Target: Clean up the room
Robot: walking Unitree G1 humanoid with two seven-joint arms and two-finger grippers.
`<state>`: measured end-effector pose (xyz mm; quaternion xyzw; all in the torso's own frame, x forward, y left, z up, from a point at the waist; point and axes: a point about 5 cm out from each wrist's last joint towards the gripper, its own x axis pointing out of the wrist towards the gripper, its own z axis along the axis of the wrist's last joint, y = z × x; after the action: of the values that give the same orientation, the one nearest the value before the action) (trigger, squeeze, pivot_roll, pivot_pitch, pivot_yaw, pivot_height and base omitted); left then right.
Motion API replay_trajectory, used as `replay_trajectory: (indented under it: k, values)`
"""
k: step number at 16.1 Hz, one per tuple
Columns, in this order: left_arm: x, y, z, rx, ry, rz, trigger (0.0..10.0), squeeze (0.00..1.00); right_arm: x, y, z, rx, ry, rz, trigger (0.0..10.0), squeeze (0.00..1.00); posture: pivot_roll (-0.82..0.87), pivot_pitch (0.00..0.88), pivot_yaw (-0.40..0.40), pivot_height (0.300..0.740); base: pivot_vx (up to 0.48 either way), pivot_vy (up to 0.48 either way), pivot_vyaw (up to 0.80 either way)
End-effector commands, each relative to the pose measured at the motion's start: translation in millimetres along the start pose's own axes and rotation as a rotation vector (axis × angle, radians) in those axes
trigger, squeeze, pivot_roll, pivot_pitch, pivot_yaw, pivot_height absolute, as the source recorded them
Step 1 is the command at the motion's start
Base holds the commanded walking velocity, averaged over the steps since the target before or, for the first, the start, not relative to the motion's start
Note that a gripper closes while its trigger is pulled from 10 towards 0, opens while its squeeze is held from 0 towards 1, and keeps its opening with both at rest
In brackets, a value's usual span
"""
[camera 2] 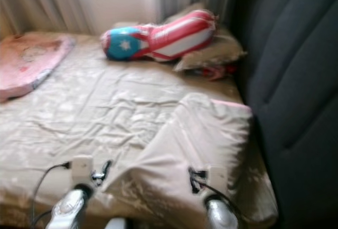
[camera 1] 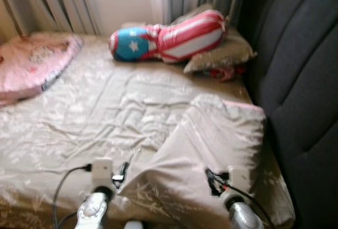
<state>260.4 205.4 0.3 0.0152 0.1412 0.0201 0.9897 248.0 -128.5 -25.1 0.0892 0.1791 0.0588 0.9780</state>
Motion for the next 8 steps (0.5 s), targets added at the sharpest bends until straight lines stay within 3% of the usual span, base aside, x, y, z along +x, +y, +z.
replay_trajectory:
  k: [1, 4, 6, 8]
  values:
    - [4.2, -13.8, 4.8, -0.013, -0.024, -0.034, 10.0, 0.00, -6.2, -16.5, -4.2, -0.002, 0.015, -0.051, 10.0, 0.00, -0.04, 0.000, -0.020, 0.661, 0.337, 0.000, 0.00]
    - [4.4, -14.0, 4.7, -0.011, -0.023, -0.038, 10.0, 0.00, -5.7, -18.3, -4.1, 0.004, 0.019, -0.068, 10.0, 0.00, -0.03, 0.000, -0.020, 0.661, 0.320, 0.000, 0.00]
    - [4.2, -13.8, 4.4, -0.005, -0.022, -0.044, 10.0, 0.00, -5.6, -24.6, -4.1, -0.002, 0.034, -0.139, 10.0, 0.00, -0.03, 0.000, -0.019, 0.661, 0.000, 0.000, 0.00]
    - [4.1, -14.3, 4.1, -0.005, -0.022, -0.049, 10.0, 0.00, -7.6, -32.6, -9.4, 0.079, 0.076, -0.216, 10.0, 0.00, -0.03, 0.000, -0.016, 0.661, 0.000, 0.000, 0.00]
